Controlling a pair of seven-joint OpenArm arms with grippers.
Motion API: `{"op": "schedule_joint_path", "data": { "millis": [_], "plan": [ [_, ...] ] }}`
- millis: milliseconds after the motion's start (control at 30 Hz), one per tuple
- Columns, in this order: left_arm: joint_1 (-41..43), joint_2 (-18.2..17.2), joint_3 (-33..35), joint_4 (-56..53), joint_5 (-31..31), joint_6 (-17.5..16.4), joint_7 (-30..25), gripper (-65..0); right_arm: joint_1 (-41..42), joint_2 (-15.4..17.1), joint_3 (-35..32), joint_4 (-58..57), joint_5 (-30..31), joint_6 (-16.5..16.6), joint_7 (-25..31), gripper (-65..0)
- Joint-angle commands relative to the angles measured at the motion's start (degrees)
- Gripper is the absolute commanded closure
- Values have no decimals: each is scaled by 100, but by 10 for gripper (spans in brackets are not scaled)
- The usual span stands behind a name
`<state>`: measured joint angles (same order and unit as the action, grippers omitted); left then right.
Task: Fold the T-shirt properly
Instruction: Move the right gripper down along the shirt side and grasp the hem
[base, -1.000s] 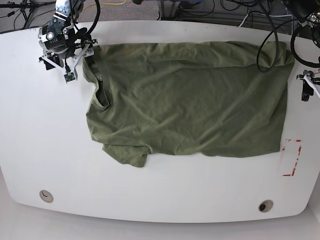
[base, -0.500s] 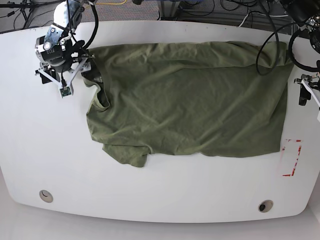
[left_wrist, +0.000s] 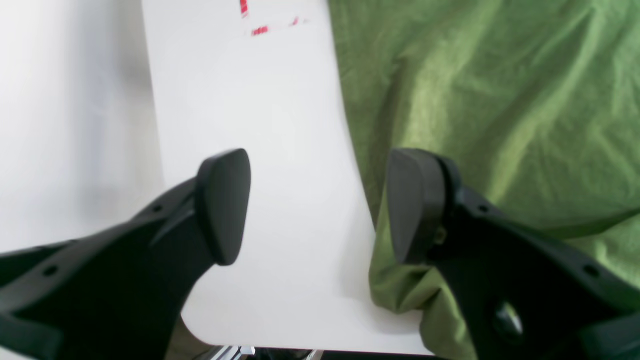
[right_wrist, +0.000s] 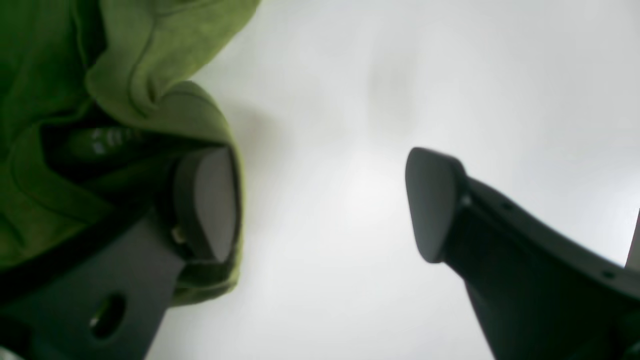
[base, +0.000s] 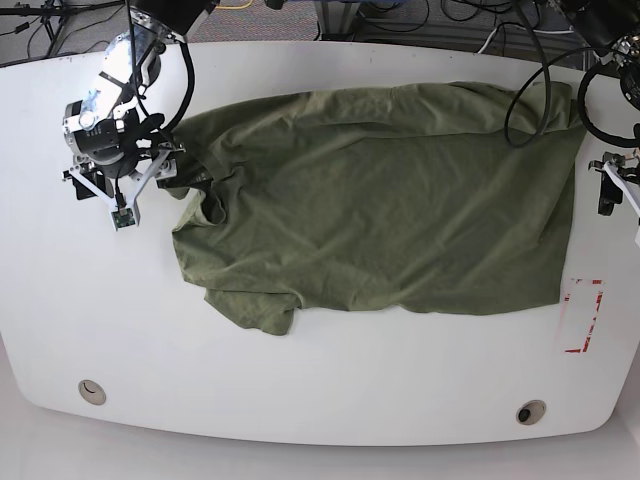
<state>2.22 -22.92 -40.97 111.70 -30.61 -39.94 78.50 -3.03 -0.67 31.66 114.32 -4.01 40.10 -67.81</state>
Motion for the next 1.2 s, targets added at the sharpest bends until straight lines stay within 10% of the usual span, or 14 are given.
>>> {"op": "schedule_joint_path", "data": {
  "millis": [0, 467, 1167],
  "plan": [
    [-59, -113, -30, 70, -38, -6, -83, -397, 105, 27, -111, 106, 45, -10, -107, -495],
    [-59, -113, -39, 70, -38, -6, -83, -397, -352, -96, -1236, 115, 45, -10, -291, -495],
    [-112, -113, -22, 70, -38, -6, -92, -397, 1283, -166, -471, -808, -17, -10, 16, -495]
  ]
}}
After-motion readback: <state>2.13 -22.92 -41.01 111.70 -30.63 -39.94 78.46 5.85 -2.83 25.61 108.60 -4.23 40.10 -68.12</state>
